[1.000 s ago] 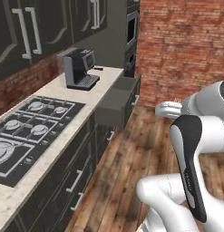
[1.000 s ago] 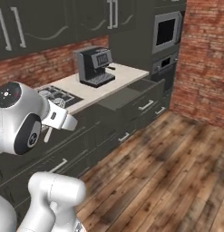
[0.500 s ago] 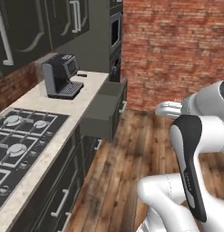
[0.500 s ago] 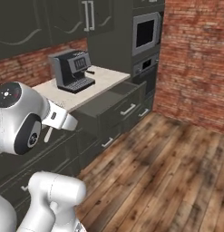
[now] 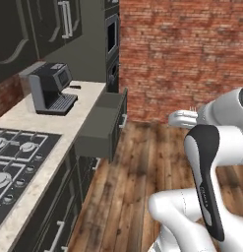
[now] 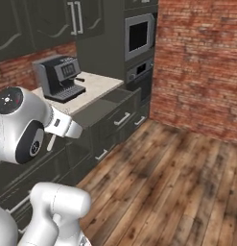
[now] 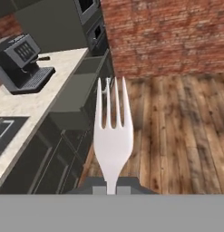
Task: Organize the utensils by type. Pick up the wooden spoons from the counter and place them in the open cabinet. Then pick up the metallic utensils from the counter and place them in the open drawer.
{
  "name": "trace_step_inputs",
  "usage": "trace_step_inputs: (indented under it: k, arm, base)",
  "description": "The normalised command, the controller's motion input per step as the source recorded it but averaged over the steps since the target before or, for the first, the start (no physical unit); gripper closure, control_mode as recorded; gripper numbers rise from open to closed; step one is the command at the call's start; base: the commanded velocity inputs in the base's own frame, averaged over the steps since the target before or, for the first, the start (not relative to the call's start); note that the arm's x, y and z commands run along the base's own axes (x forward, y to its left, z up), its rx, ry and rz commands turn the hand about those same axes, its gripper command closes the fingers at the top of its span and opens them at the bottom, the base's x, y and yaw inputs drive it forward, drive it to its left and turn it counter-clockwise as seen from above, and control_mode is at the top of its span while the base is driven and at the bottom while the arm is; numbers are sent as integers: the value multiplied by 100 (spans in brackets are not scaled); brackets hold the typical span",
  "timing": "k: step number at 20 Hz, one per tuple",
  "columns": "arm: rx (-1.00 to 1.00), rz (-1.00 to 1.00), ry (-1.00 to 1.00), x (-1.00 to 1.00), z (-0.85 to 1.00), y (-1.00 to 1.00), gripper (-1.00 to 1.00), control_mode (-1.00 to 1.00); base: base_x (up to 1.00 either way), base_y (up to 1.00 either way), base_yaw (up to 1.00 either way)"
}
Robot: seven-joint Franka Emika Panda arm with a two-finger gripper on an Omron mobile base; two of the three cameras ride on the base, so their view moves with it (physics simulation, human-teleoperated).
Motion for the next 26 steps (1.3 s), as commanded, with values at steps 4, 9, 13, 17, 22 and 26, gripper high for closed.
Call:
trace_step_inputs:
  k: [4,9,13,17,22,26]
  arm:
    - [0,0,0,0,0,0,100,100]
    - [0,0,0,0,0,0,100,100]
    - [0,0,0,0,0,0,100,100]
    - [0,0,0,0,0,0,100,100]
    - [0,0,0,0,0,0,100,100]
    - [0,0,0,0,0,0,100,100]
  base:
    - [39,10,-17]
    - [40,24,-16]
    - [32,34,-15]
    - [33,38,-14]
    - [36,29,-14]
    - [36,30,-13]
